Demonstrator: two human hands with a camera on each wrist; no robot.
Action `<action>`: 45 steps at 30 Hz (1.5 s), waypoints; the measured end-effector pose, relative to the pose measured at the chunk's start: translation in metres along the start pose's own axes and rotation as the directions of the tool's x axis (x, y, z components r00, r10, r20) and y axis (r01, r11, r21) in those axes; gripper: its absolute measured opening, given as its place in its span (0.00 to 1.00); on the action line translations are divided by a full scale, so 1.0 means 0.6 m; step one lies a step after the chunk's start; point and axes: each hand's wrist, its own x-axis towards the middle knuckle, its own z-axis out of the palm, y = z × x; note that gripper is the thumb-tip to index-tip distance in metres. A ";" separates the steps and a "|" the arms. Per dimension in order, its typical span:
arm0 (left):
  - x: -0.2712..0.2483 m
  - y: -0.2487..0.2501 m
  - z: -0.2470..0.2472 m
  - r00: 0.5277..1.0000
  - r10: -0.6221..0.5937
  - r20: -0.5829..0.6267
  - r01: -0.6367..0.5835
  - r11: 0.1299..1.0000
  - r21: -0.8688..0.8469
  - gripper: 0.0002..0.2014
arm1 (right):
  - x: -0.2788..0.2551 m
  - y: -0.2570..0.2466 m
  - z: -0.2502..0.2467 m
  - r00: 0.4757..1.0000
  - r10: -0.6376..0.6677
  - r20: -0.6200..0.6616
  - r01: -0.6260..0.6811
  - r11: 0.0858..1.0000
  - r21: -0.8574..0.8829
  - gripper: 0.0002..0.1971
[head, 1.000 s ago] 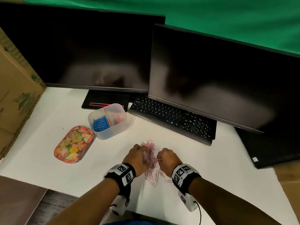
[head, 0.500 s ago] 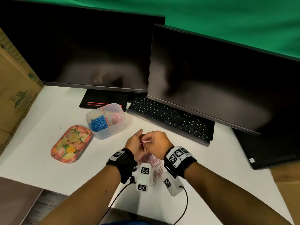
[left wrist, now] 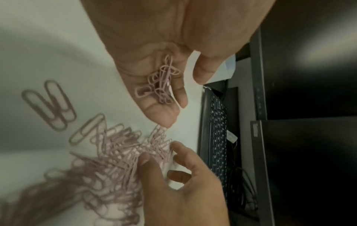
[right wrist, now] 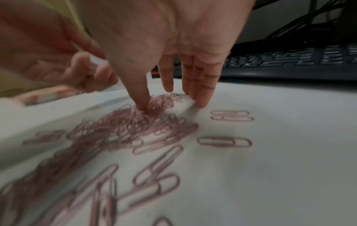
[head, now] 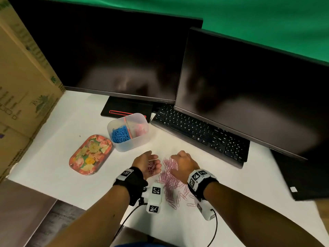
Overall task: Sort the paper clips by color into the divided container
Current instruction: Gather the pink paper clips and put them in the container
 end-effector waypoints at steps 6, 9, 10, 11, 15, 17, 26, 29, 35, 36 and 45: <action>-0.016 0.019 -0.003 1.000 0.022 -0.007 -0.021 0.988 0.154 0.10 | 0.017 -0.012 0.008 0.999 0.029 -0.020 -0.028 0.999 0.040 0.15; -0.037 0.041 0.000 0.997 0.065 0.032 -0.068 0.988 0.137 0.09 | 0.018 -0.002 0.003 0.998 0.057 -0.009 -0.056 0.993 0.108 0.15; -0.043 0.056 0.000 0.994 0.096 0.044 -0.101 0.986 0.130 0.09 | 0.017 0.001 0.001 0.998 0.061 -0.010 -0.059 0.989 0.133 0.15; -0.052 0.074 0.003 0.990 0.131 0.060 -0.137 0.984 0.114 0.09 | 0.016 0.005 0.000 0.998 0.065 -0.013 -0.062 0.986 0.156 0.15; -0.070 0.159 0.019 0.955 0.295 0.037 -0.296 0.955 0.014 0.10 | 0.013 0.015 -0.002 0.995 0.096 -0.023 -0.086 0.961 0.261 0.15; -0.061 0.195 0.026 0.937 0.341 -0.071 -0.340 0.940 0.026 0.10 | 0.010 0.016 -0.008 0.994 0.096 -0.042 -0.079 0.950 0.301 0.14; -0.001 0.232 0.017 0.898 0.420 -0.131 -0.355 0.868 0.346 0.22 | 0.026 -0.046 -0.084 0.987 0.001 -0.164 0.067 0.910 0.408 0.09; -0.020 0.230 0.009 0.845 0.520 -0.123 -0.457 0.823 0.338 0.08 | 0.055 -0.102 -0.123 0.975 -0.070 -0.211 0.153 0.902 0.405 0.09; -0.062 0.173 -0.062 0.806 0.591 -0.031 -0.478 0.682 0.554 0.07 | 0.132 -0.215 -0.172 0.941 -0.199 -0.273 0.281 0.909 0.307 0.10; -0.067 0.158 -0.073 0.811 0.585 -0.002 -0.471 0.654 0.591 0.08 | 0.145 -0.226 -0.173 0.942 -0.208 -0.264 0.281 0.917 0.284 0.11; -0.056 0.033 -0.117 0.879 0.412 0.241 -0.293 0.067 0.954 0.14 | 0.157 -0.231 -0.151 0.957 -0.229 -0.177 0.258 0.952 0.165 0.14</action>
